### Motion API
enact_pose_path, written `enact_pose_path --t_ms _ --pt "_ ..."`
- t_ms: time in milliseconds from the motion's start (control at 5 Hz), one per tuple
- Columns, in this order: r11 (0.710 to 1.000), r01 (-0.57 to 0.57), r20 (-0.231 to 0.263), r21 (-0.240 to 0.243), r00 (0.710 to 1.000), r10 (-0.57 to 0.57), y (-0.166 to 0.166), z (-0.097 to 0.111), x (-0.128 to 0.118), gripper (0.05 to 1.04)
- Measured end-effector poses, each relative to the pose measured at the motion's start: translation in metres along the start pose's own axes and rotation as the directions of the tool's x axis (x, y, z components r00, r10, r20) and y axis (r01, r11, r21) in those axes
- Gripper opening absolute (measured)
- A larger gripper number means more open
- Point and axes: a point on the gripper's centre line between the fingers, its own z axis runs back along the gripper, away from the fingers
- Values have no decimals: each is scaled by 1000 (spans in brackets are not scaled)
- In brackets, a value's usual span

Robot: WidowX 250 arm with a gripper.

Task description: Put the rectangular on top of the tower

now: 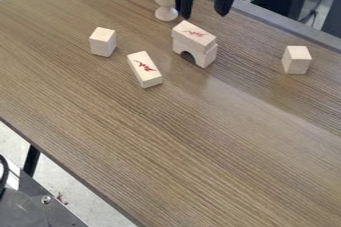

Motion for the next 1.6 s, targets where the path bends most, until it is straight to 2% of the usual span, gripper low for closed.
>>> enact_pose_path --t_ms 200,400,800,1000,1200,1400,1600 --pt "998 61 -41 17 997 -60 7 3 -6 999" --pt "995 82 -87 62 993 -77 28 -1 -11 999" --pt "974 165 -82 152 985 -154 72 -11 -26 999" --pt "972 206 -55 115 978 -201 92 -19 -35 999" --pt "970 237 4 47 971 -238 104 -30 -36 999" --pt "963 268 68 -11 961 -266 104 -43 -34 999" --pt "964 252 125 -89 963 -240 101 -59 -32 999"
